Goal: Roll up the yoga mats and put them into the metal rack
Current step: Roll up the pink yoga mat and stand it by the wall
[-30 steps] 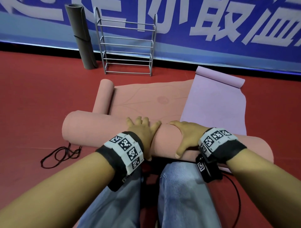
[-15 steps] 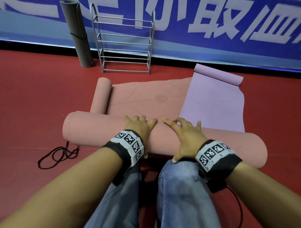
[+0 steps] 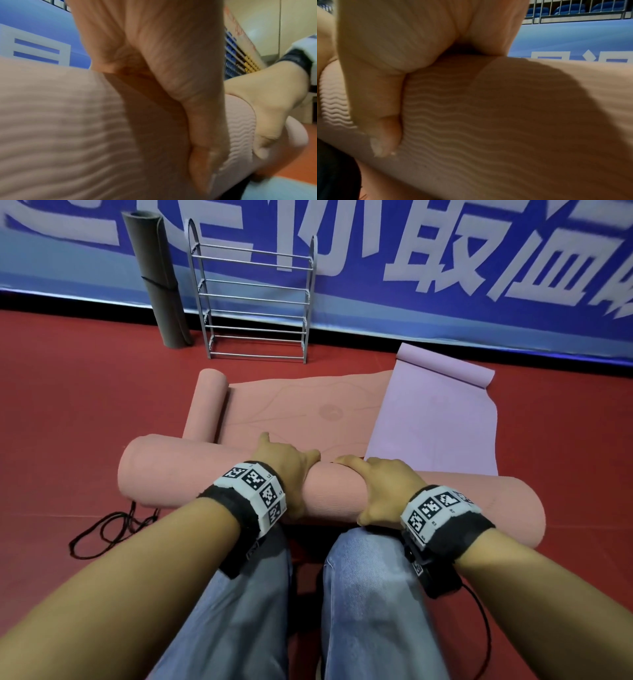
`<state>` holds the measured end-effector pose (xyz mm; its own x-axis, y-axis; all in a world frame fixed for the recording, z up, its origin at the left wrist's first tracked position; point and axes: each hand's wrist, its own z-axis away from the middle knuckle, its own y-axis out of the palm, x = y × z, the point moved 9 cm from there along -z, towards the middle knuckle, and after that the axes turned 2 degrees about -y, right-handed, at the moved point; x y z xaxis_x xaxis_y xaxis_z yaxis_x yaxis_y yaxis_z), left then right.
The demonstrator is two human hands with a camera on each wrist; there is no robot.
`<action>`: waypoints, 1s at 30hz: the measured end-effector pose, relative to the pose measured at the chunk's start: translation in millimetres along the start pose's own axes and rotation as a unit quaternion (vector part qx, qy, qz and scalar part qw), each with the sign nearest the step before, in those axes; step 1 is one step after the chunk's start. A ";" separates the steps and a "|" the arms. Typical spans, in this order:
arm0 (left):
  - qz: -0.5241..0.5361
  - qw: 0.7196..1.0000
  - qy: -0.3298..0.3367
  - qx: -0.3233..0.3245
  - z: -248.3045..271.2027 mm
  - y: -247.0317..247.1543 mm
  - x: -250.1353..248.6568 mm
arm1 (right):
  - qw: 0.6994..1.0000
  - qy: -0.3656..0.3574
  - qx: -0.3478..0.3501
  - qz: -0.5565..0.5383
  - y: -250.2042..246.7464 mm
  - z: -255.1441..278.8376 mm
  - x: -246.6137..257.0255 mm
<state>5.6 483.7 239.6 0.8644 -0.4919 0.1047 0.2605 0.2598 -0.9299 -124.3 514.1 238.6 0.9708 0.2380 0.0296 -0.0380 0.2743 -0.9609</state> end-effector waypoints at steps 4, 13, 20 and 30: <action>0.046 0.998 0.033 0.024 11.9 -15.6 2.1 | 0.999 -0.026 0.033 -0.021 -16.4 13.4 5.2; 0.144 0.980 0.051 0.130 21.6 -8.0 2.3 | 0.986 -0.028 0.120 -0.114 -12.1 10.7 3.9; -0.004 0.997 0.036 0.068 29.9 -1.2 -28.8 | 0.965 0.007 0.170 -0.200 5.8 -4.1 -10.4; 0.076 0.993 0.042 0.077 -1.2 -6.0 -9.4 | 0.998 0.006 0.054 -0.011 6.9 18.5 -3.9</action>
<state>-4.6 485.7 243.7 0.8614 -0.5033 -0.0680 0.1985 0.4567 -0.8672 -132.7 532.4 236.9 0.9742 0.2209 0.0458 -0.0424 0.3789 -0.9245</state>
